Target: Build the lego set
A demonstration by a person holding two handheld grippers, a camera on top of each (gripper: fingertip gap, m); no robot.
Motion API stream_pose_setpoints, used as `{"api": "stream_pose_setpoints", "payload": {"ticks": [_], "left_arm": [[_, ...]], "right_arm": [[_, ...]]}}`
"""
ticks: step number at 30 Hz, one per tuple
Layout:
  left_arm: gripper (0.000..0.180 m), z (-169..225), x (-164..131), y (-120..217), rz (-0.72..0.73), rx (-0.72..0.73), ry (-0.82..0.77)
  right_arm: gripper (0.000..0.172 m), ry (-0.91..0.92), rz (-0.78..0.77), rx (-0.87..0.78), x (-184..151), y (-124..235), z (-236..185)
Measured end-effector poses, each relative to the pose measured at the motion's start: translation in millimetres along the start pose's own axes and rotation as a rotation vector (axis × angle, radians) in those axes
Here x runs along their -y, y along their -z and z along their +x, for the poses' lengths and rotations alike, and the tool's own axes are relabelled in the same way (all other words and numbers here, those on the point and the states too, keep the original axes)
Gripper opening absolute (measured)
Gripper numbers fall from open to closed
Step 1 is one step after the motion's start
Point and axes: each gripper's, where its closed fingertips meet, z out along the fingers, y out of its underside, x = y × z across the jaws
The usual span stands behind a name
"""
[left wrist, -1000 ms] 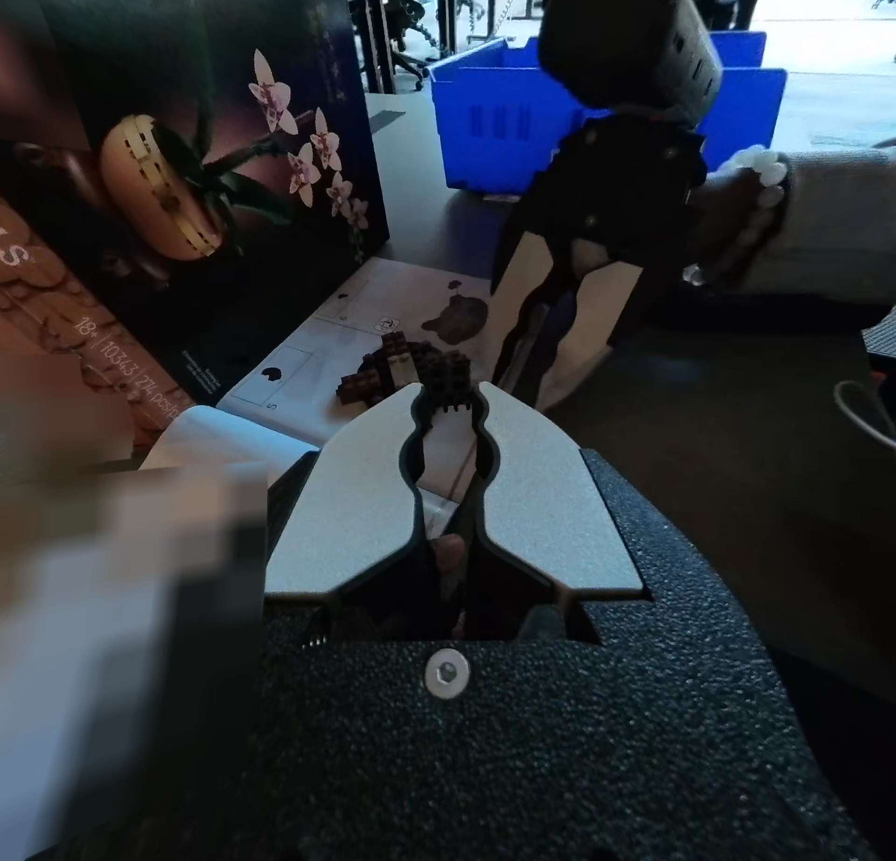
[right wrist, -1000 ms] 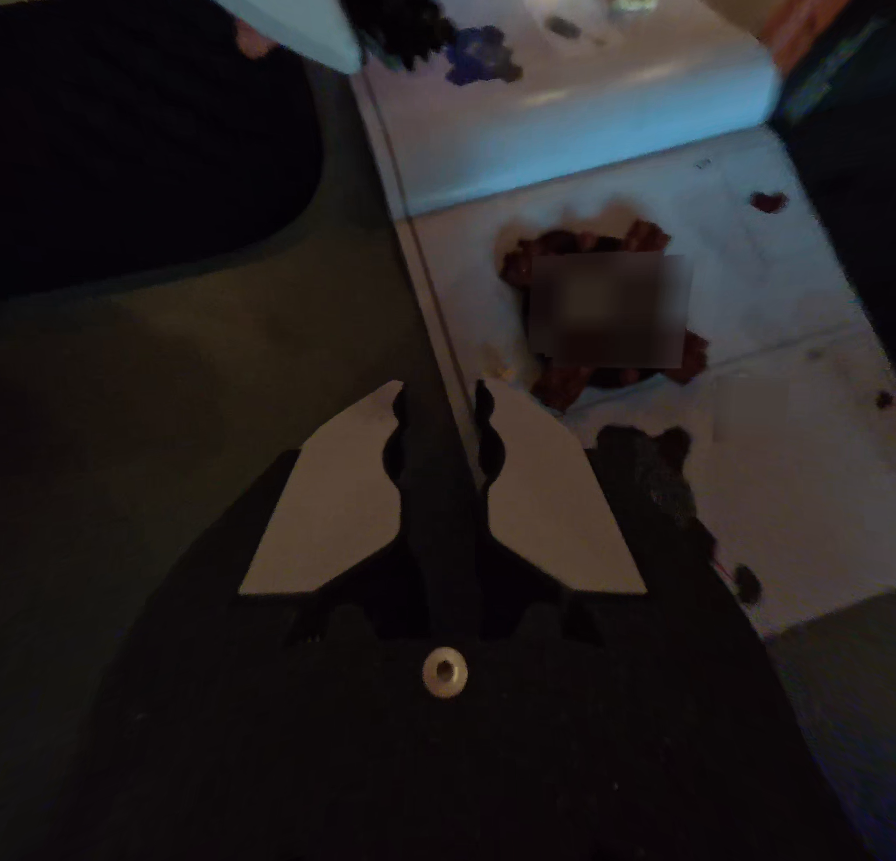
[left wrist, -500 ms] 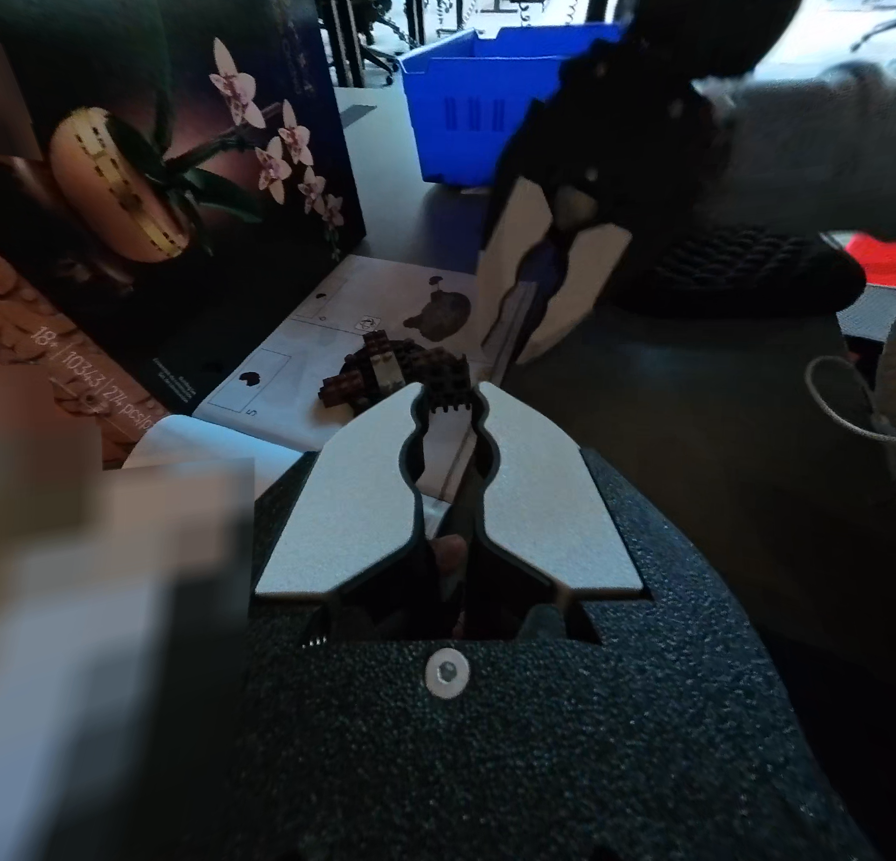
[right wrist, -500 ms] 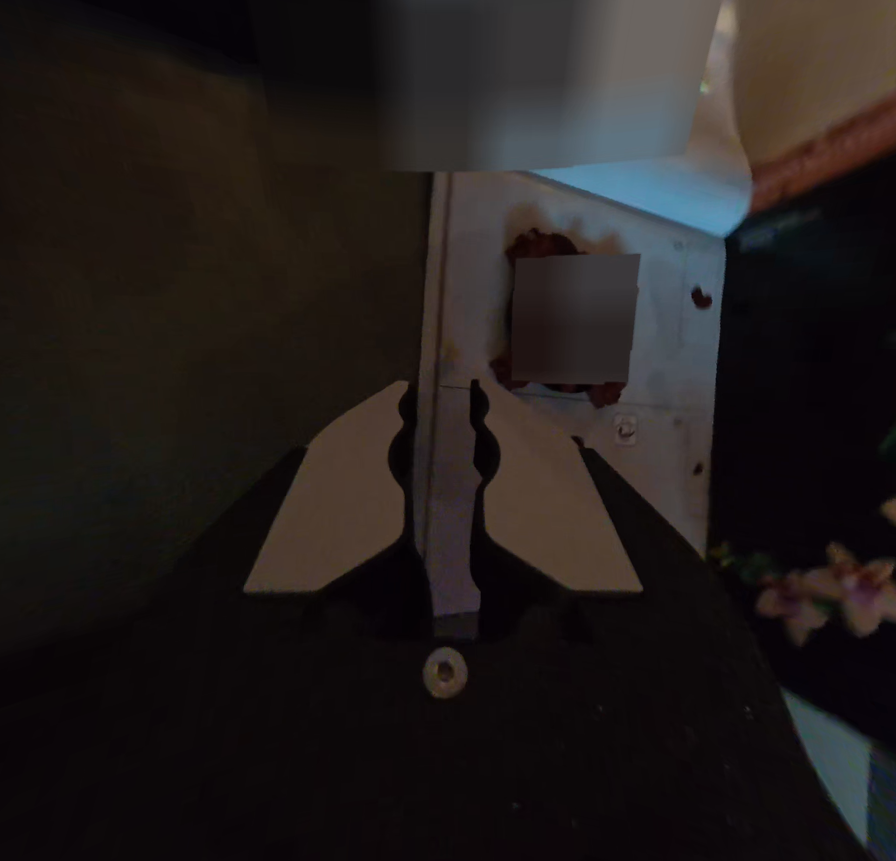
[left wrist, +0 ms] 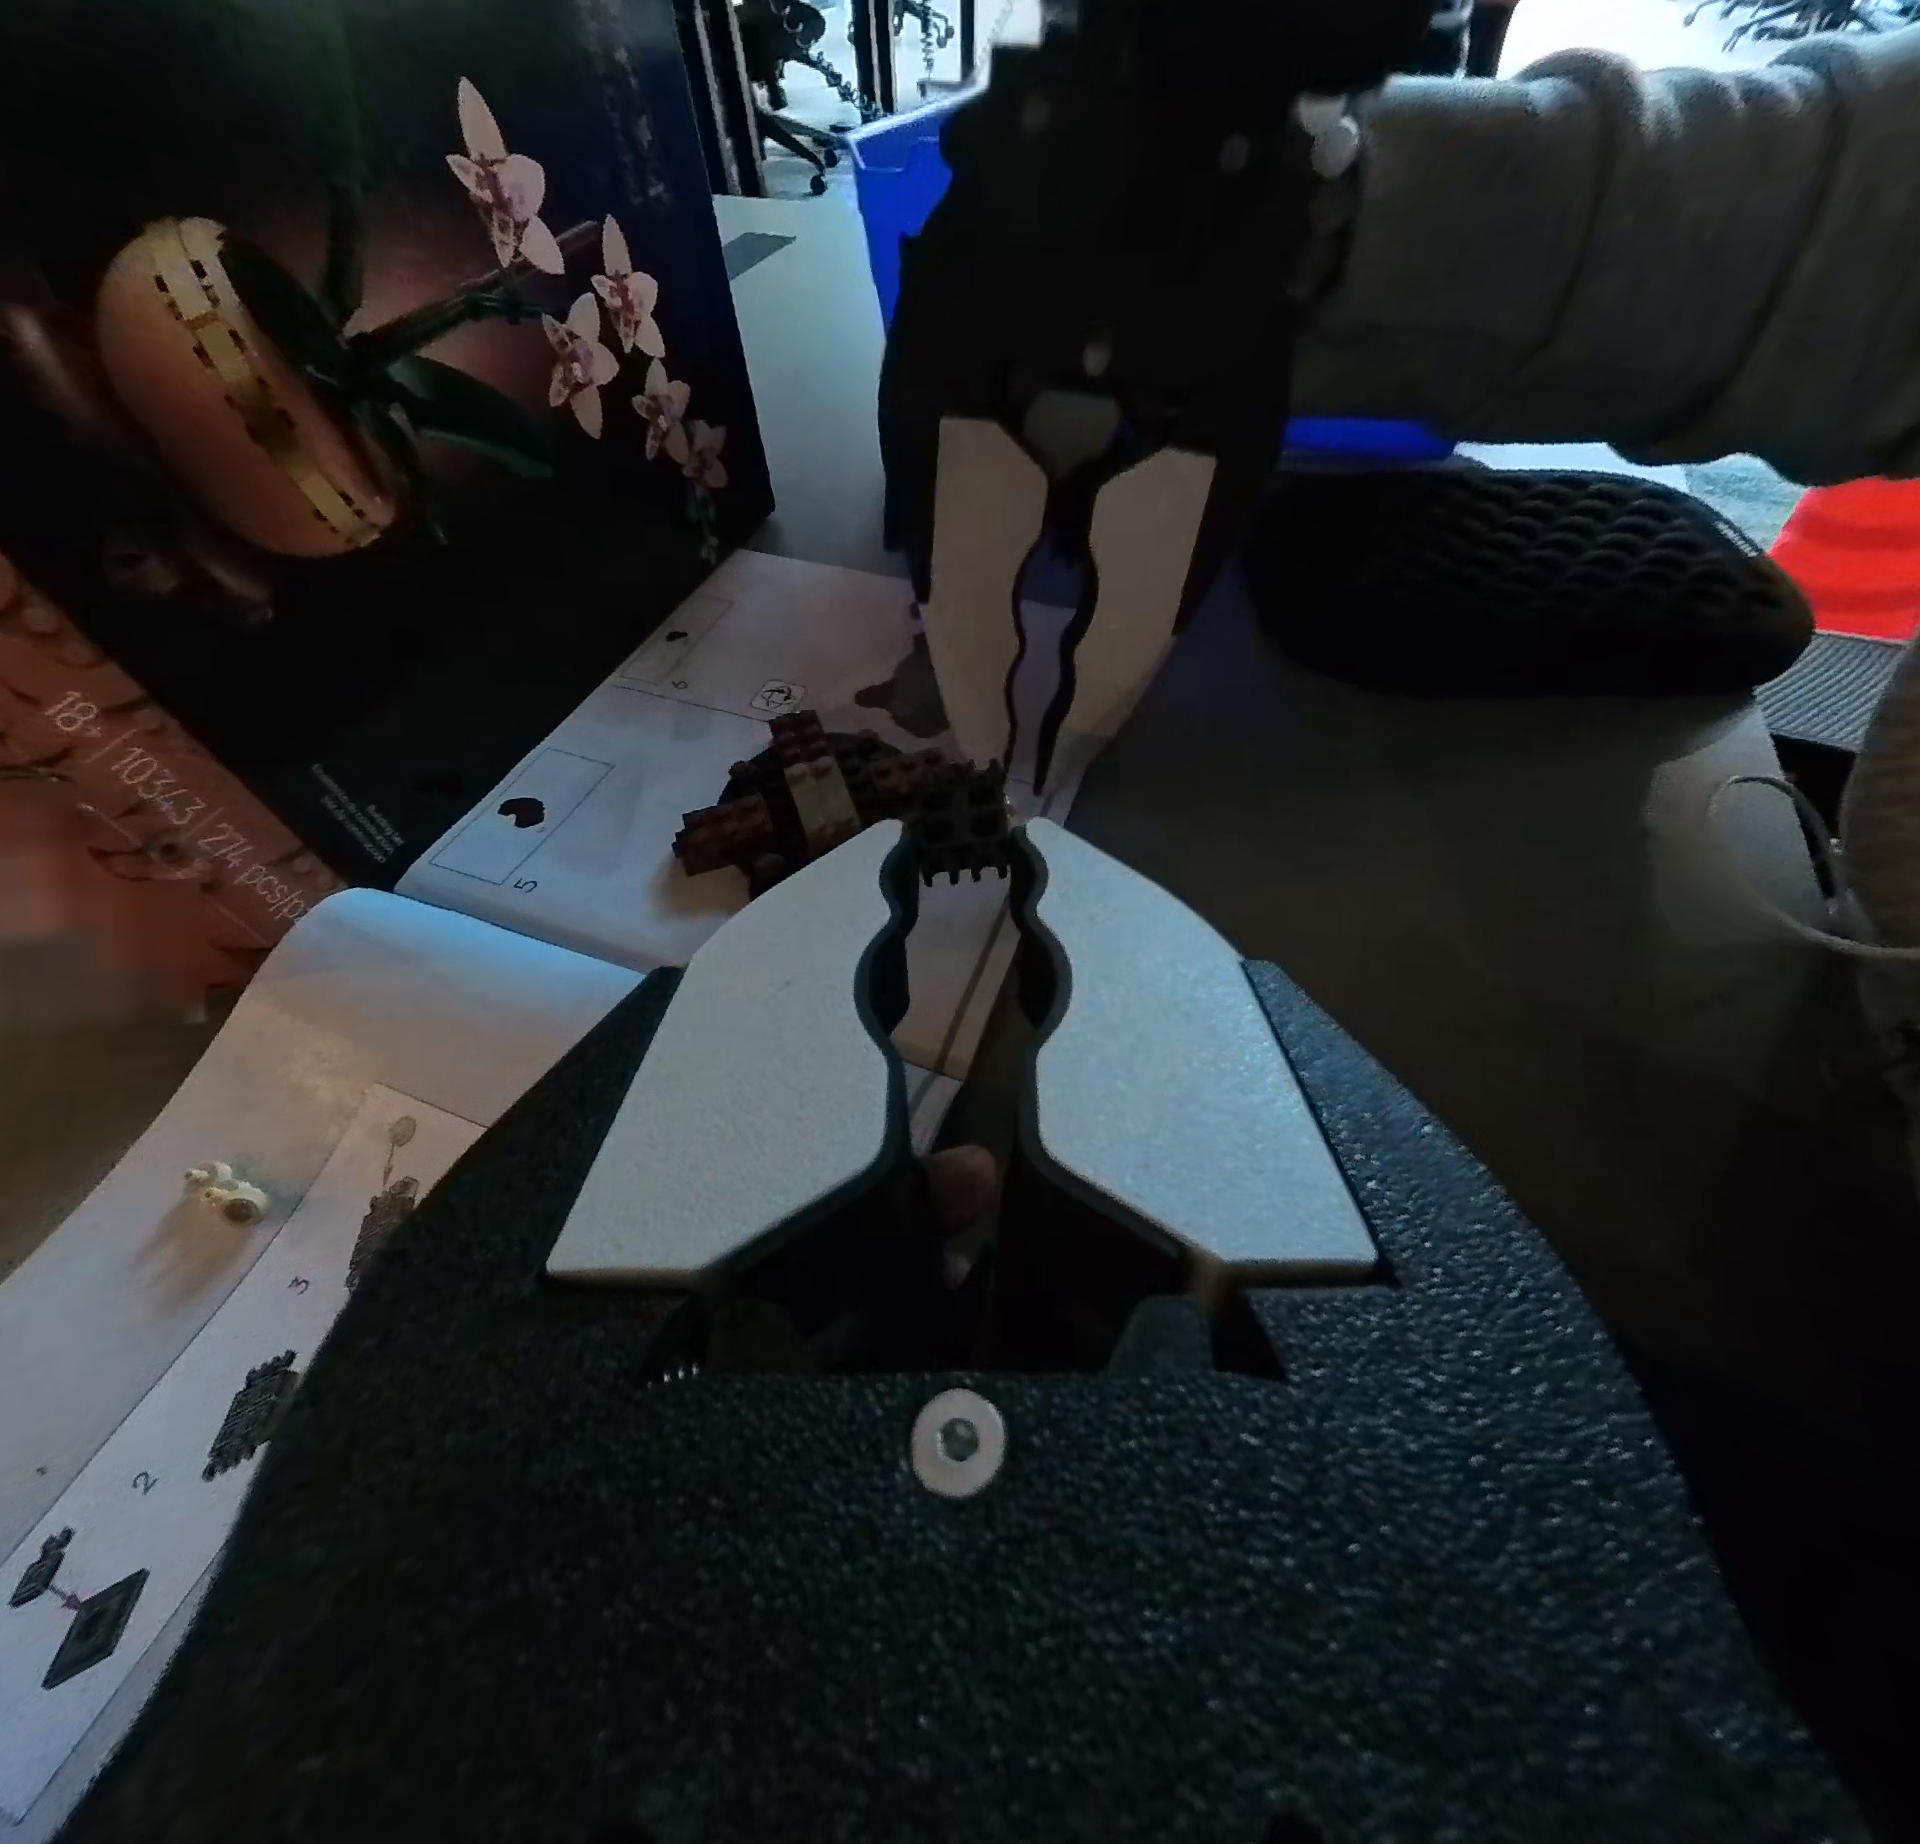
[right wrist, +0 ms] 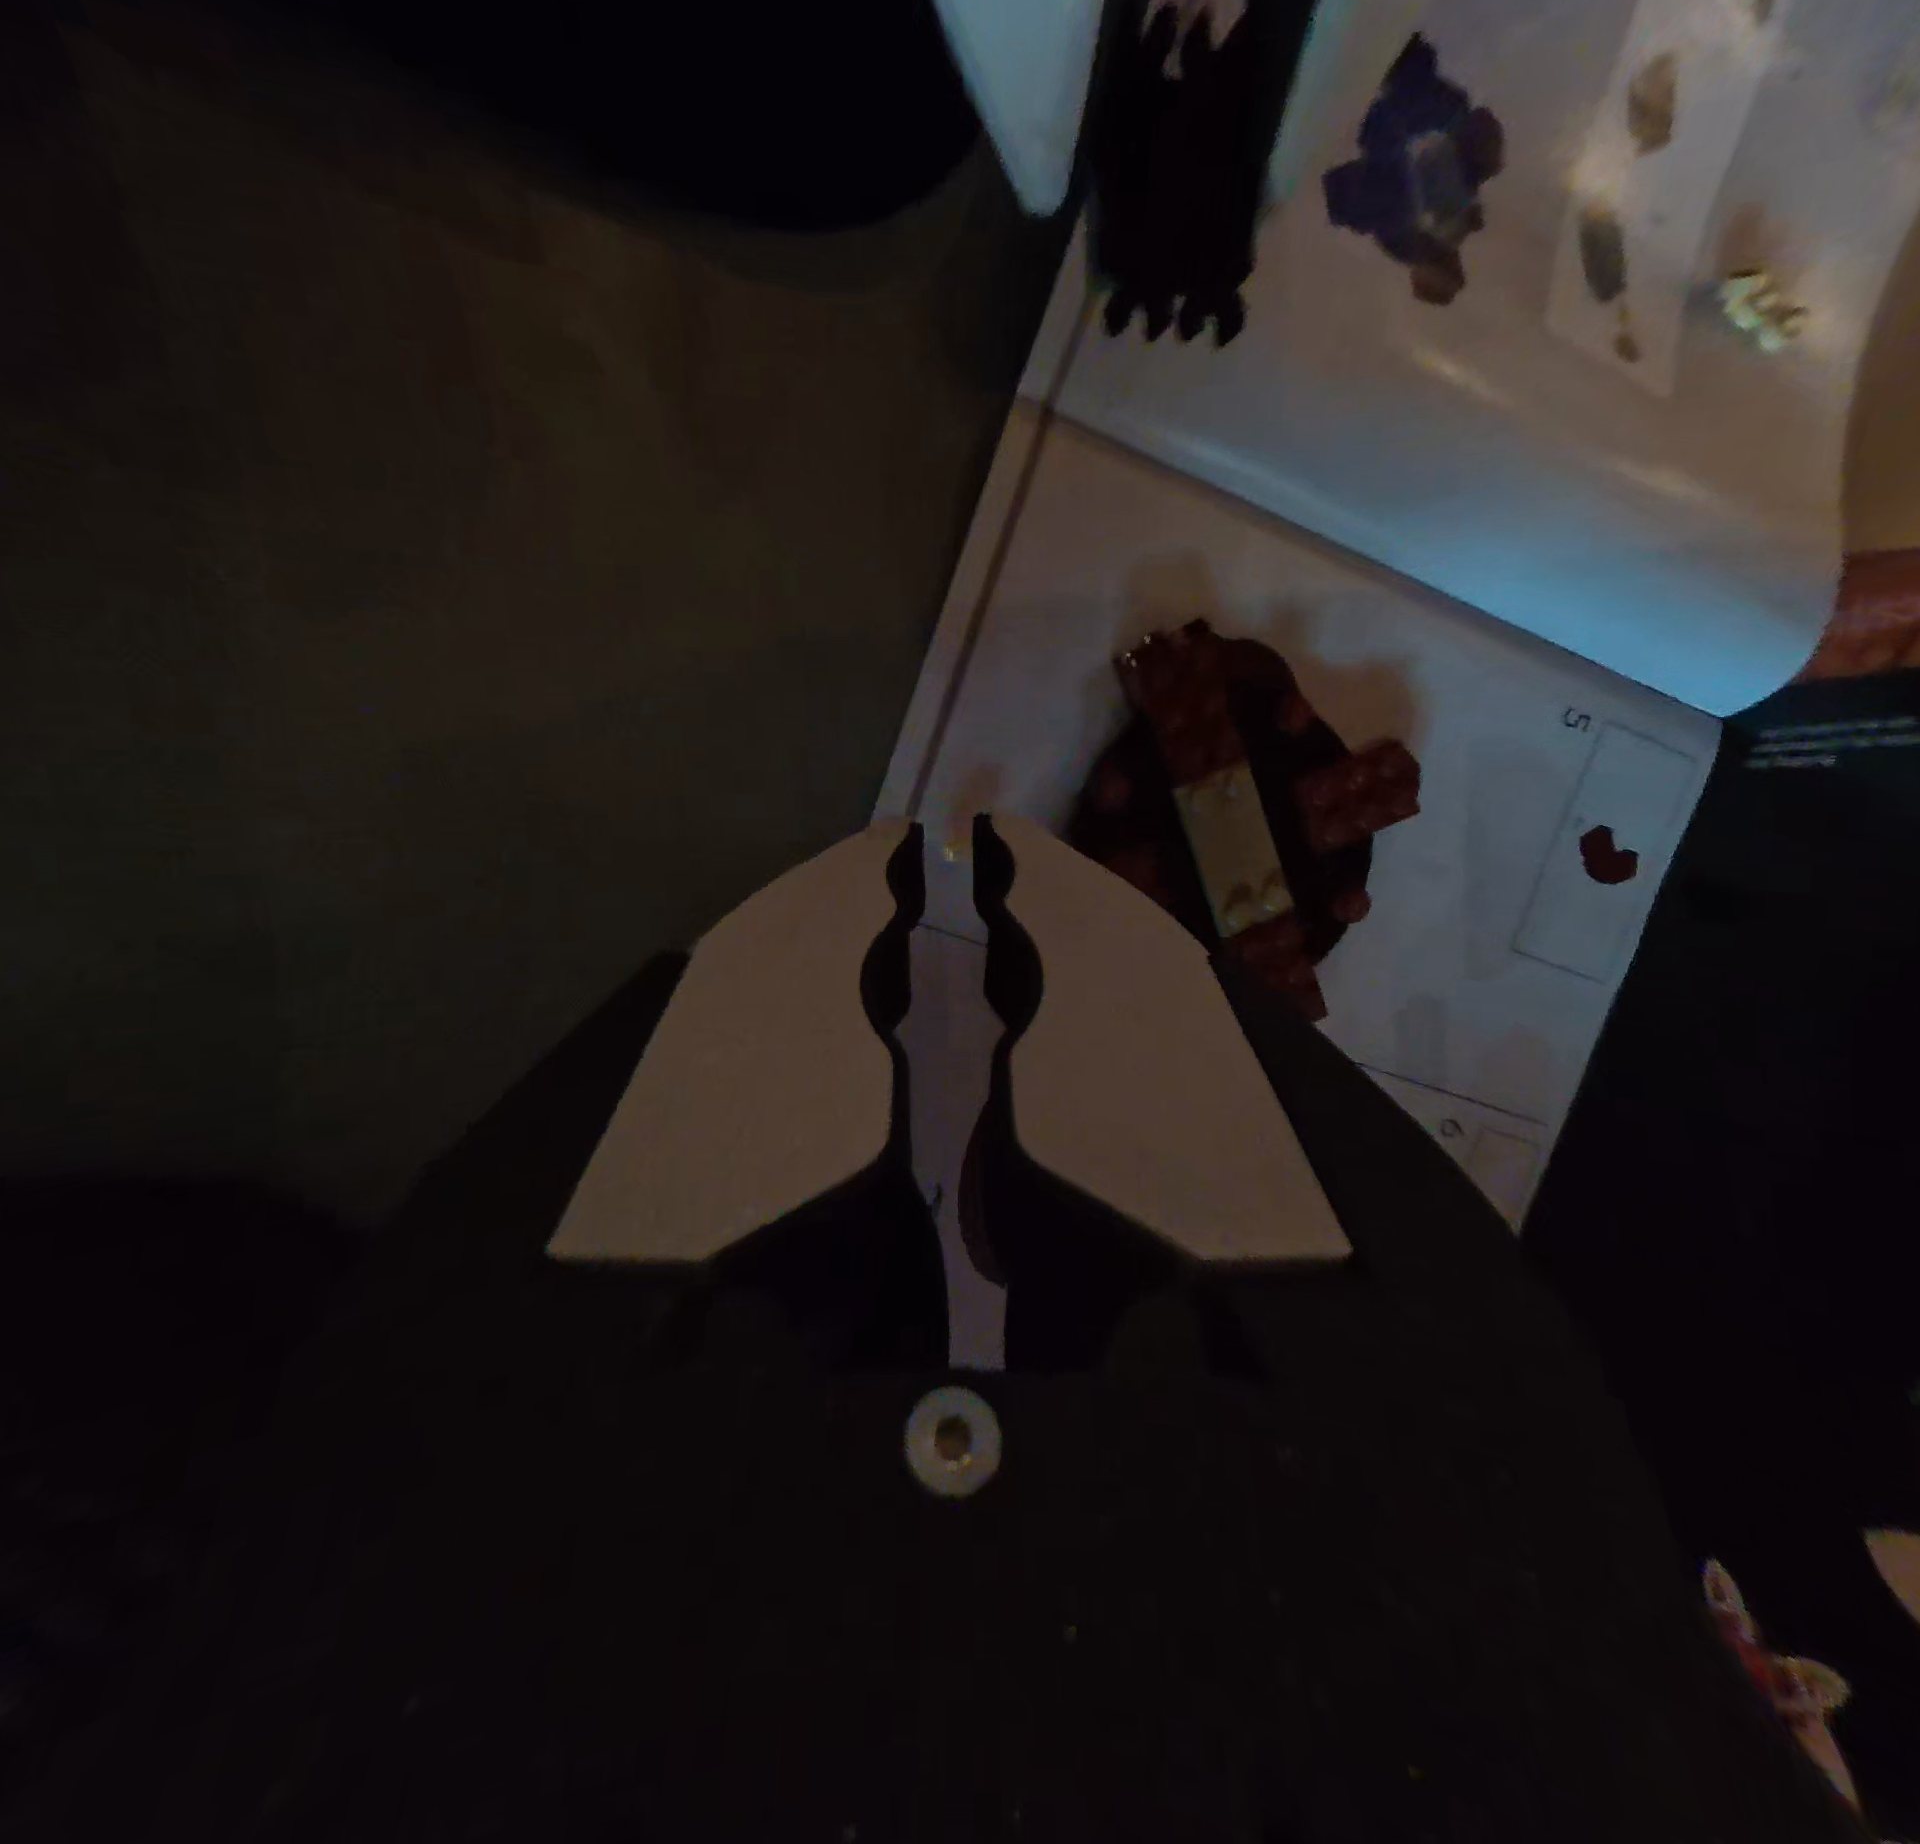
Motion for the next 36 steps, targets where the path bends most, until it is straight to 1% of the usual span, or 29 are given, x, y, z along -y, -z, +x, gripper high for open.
{"api": "stream_pose_setpoints", "payload": {"ticks": [9,13,16,21,26,36], "left_arm": [[0.016,0,1,1,0.013,-0.014,0.015],[0.016,0,1,1,0.012,-0.015,0.016],[0.016,0,0,0,0.008,-0.015,0.015],[0.016,0,0,0,0.007,-0.016,0.015],[0.016,1,-1,-1,-0.002,-0.024,0.018],[0.016,1,0,0,0.01,-0.033,0.026]], "right_arm": [[0.005,-0.009,-0.017,-0.001,-9,-4,2],[0.005,0.005,0.02,0.003,0,-1,3],[0.005,0.01,-0.012,0.015,-3,-5,4],[0.002,-0.024,0.009,0.017,-6,-3,1],[0.003,-0.089,-0.005,0.0,-20,-2,-2],[0.006,-0.139,0.098,-0.031,-16,1,-1]]}}
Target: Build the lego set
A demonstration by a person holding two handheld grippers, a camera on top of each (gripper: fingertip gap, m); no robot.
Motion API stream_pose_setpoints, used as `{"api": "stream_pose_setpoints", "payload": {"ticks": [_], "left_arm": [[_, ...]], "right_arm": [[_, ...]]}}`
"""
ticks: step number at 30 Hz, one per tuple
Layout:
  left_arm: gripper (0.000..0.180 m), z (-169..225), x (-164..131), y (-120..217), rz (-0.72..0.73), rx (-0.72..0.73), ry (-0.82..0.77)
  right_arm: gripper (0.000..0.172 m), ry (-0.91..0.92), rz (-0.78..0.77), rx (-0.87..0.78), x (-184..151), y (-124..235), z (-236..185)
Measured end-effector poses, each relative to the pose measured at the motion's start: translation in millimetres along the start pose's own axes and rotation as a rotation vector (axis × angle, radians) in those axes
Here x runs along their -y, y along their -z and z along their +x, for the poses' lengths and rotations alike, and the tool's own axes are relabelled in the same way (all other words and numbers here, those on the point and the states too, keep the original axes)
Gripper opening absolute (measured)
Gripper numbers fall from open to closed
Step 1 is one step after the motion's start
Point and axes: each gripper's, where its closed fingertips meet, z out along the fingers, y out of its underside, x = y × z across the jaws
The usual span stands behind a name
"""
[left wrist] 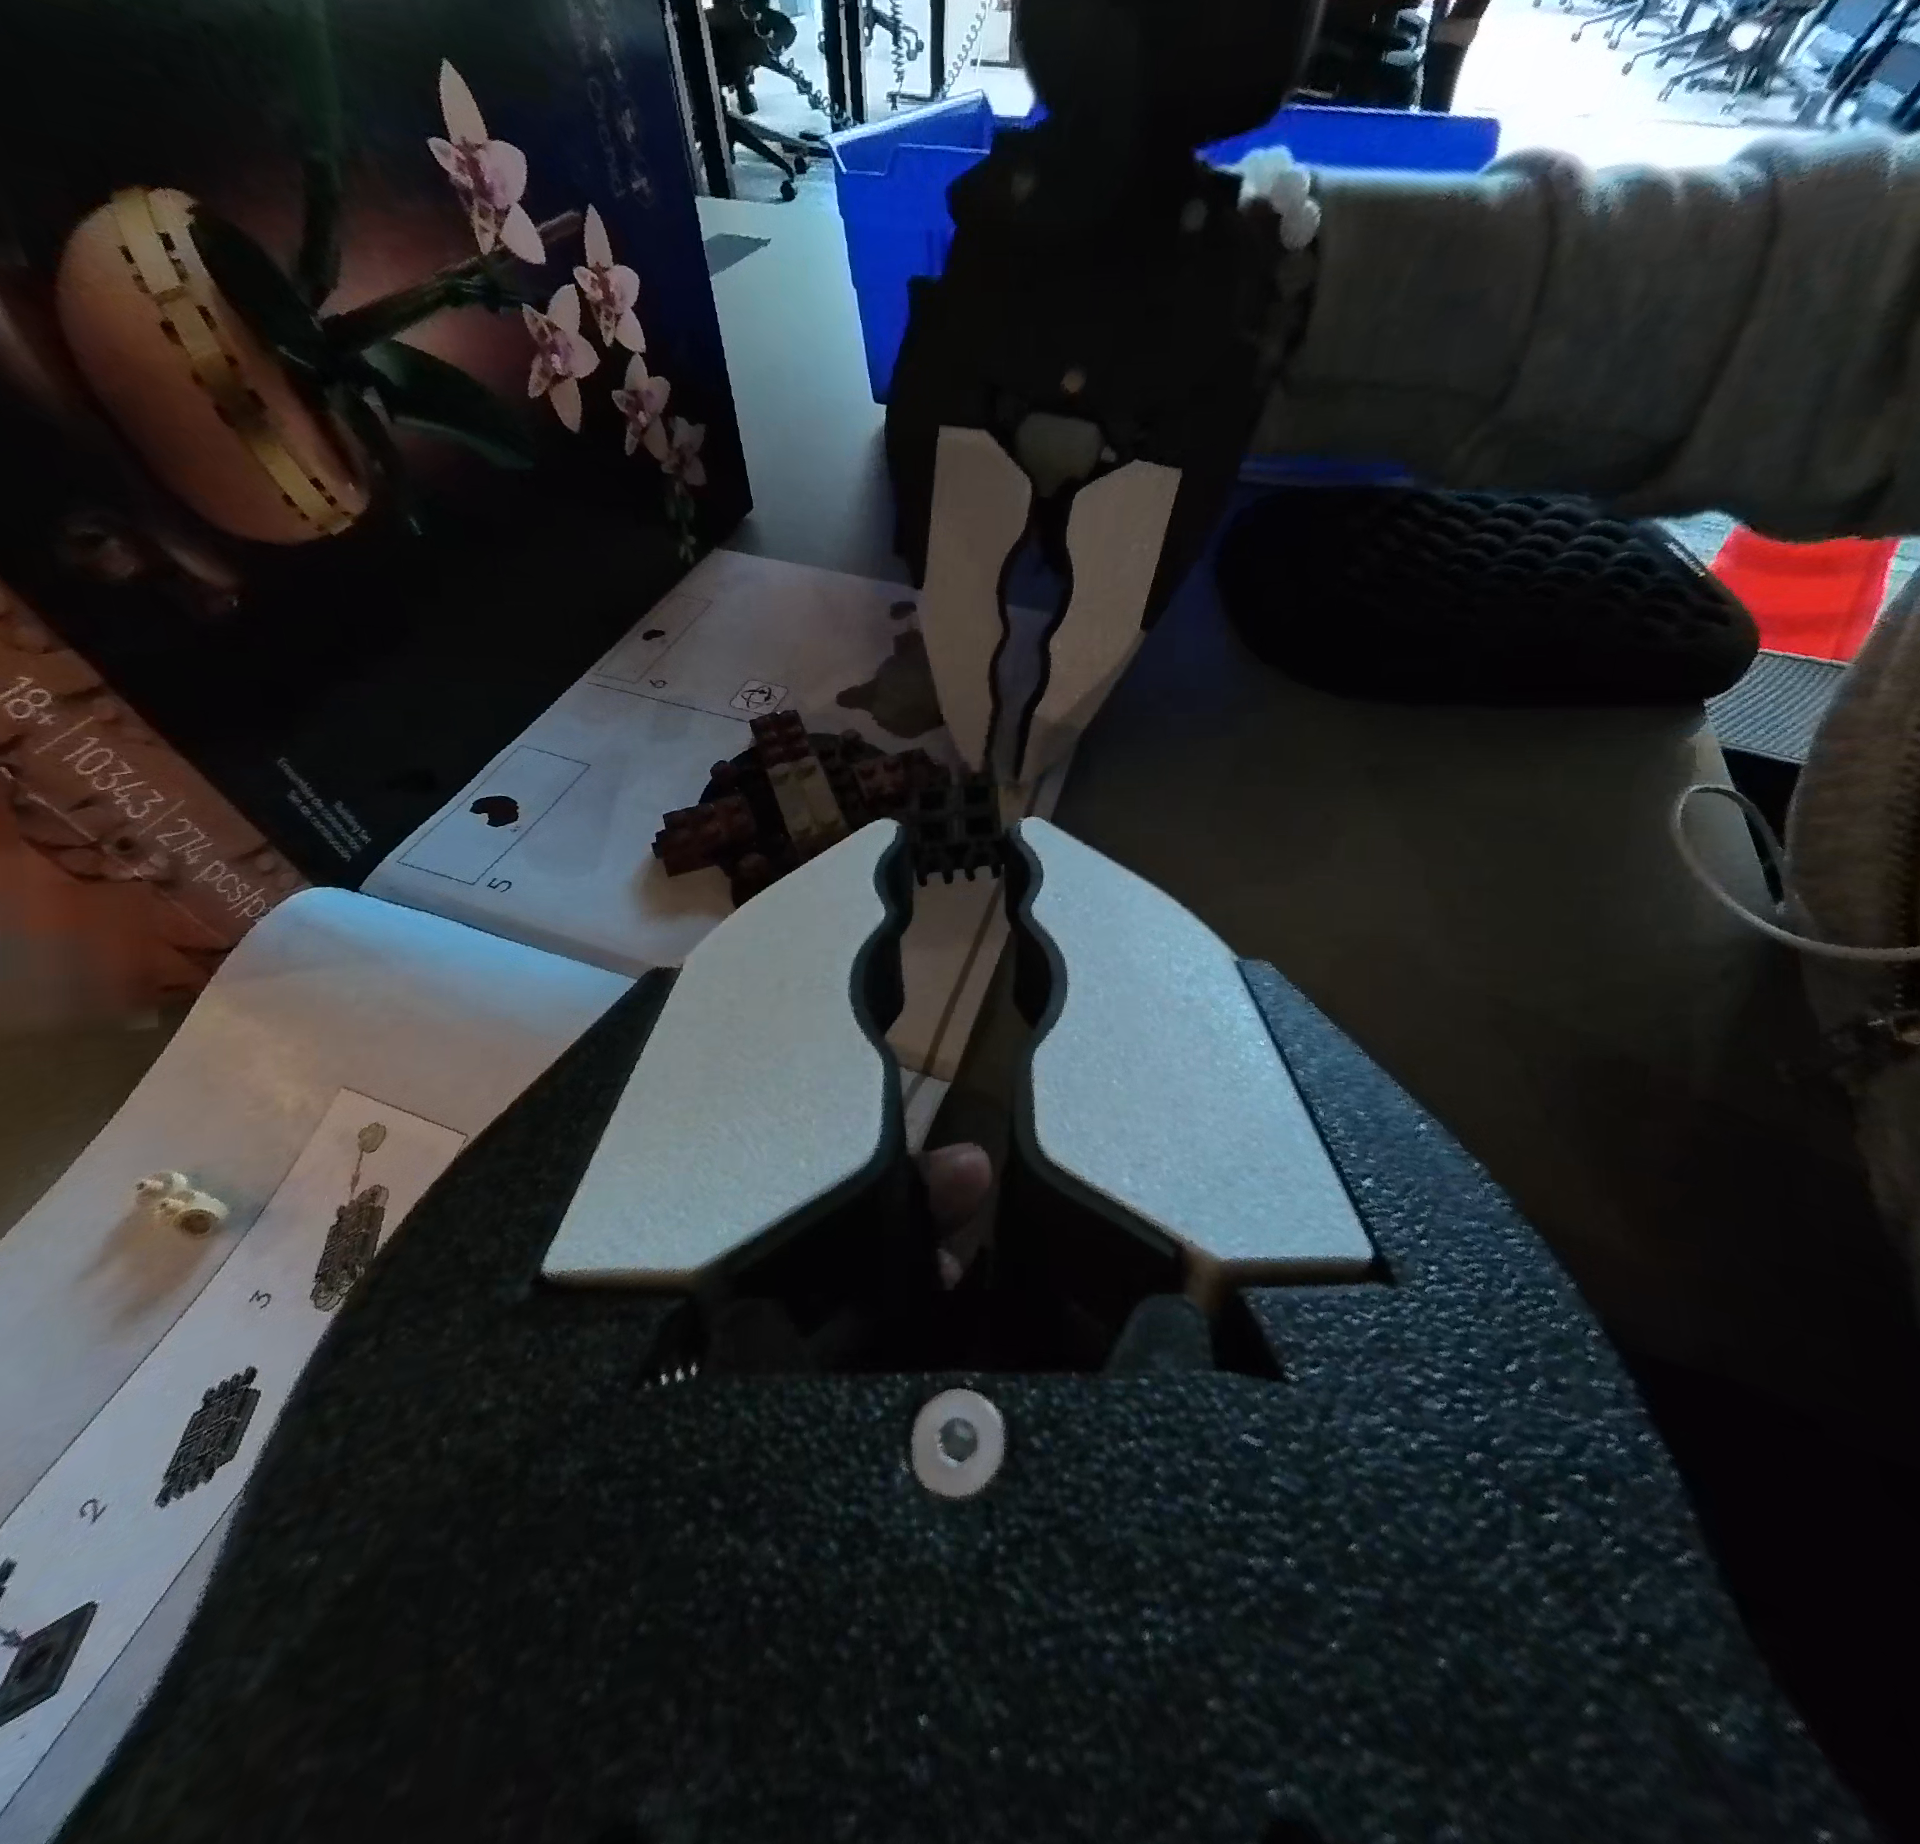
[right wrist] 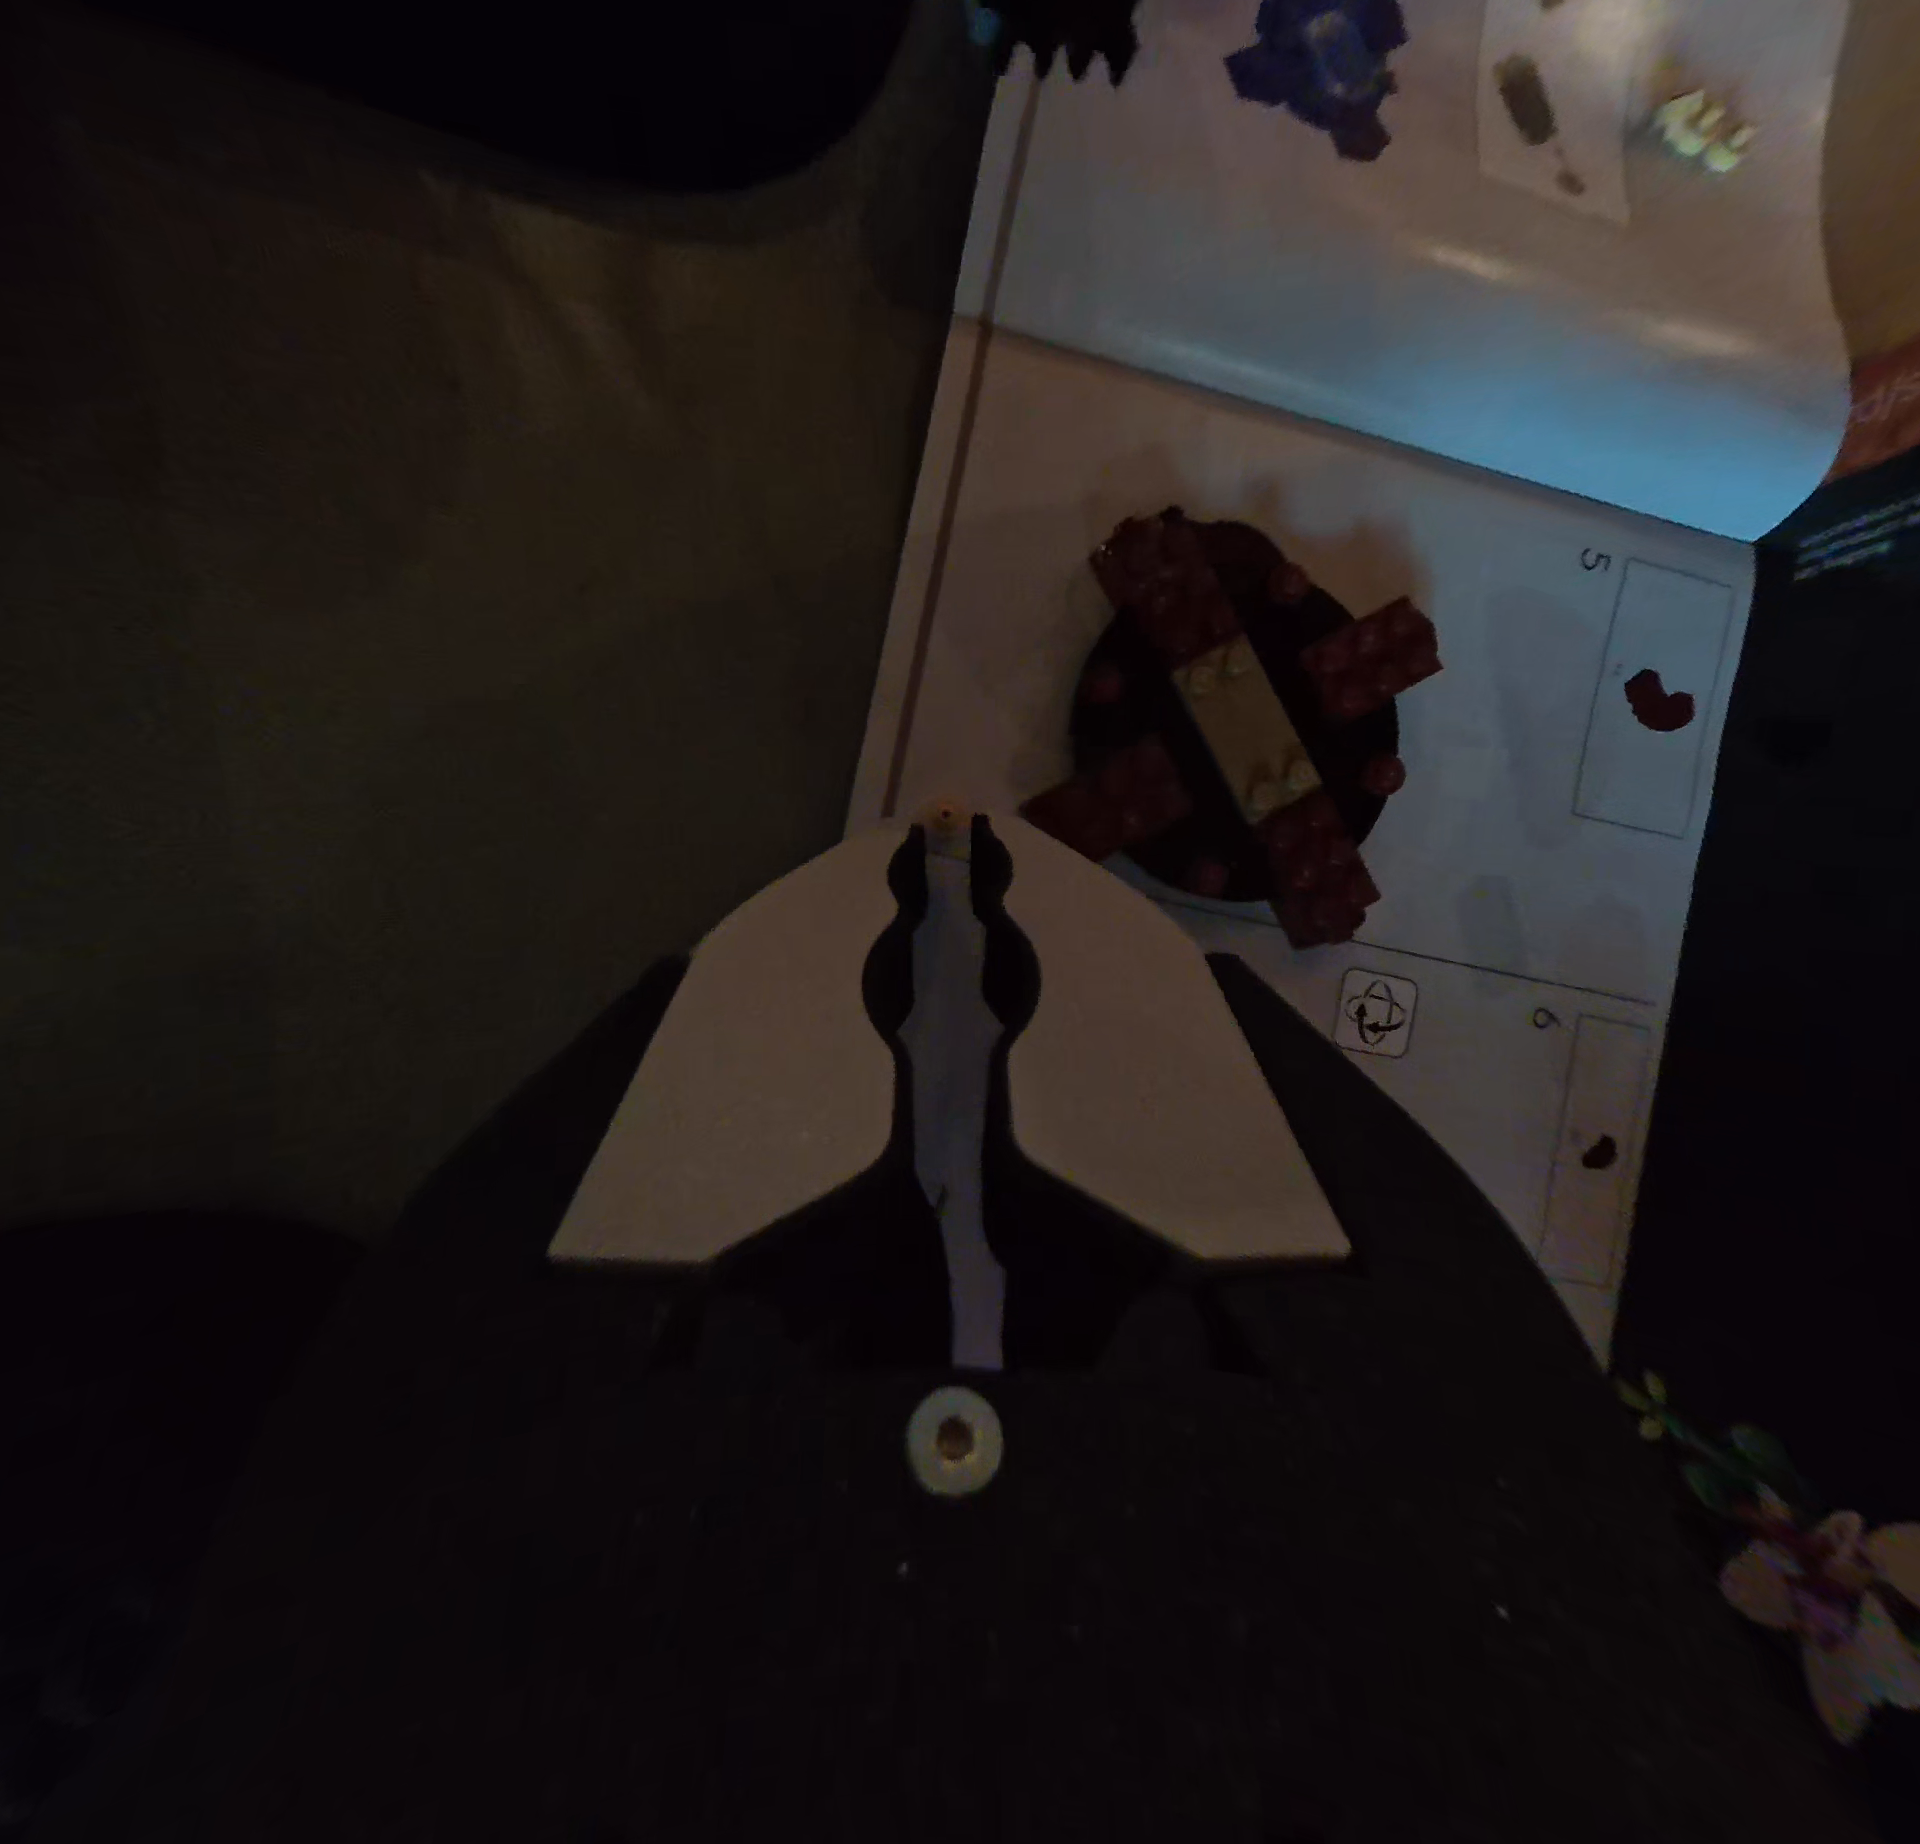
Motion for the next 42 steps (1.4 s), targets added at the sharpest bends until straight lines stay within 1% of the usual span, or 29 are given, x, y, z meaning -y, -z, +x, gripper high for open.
{"api": "stream_pose_setpoints", "payload": {"ticks": [5,11,17,20,23,27,29,31,33,36,42], "left_arm": [[0.016,-1,7,6,0.061,-0.002,0.012],[0.016,-6,17,16,0.158,-0.007,0.062],[0.016,-6,19,18,0.182,-0.017,0.074],[0.016,-3,18,17,0.175,-0.017,0.044],[0.016,-4,23,19,0.215,-0.019,0.048],[0.016,-2,38,30,0.346,-0.082,0.111],[0.016,3,40,32,0.368,-0.099,0.071],[0.016,9,37,30,0.336,-0.102,0.018],[0.016,13,31,24,0.267,-0.1,-0.029],[0.016,19,23,15,0.187,-0.104,-0.083],[0.016,21,17,11,0.134,-0.11,-0.099]], "right_arm": [[0.006,-0.078,0.11,0.023,4,-1,0],[0.007,-0.093,0.114,0.032,-1,-5,-1],[0.004,-0.138,0.169,0.044,3,-4,1],[0.004,-0.187,0.228,-0.003,26,8,10],[0.004,-0.197,0.266,-0.04,64,20,16],[0.004,-0.224,0.332,0.03,103,27,13],[0.004,-0.209,0.33,0.064,108,26,11],[0.004,-0.162,0.3,0.065,108,25,9],[0.004,-0.141,0.278,0.072,107,24,6],[0.004,-0.114,0.292,0.09,109,25,-1],[0.004,-0.099,0.291,0.074,105,29,-4]]}}
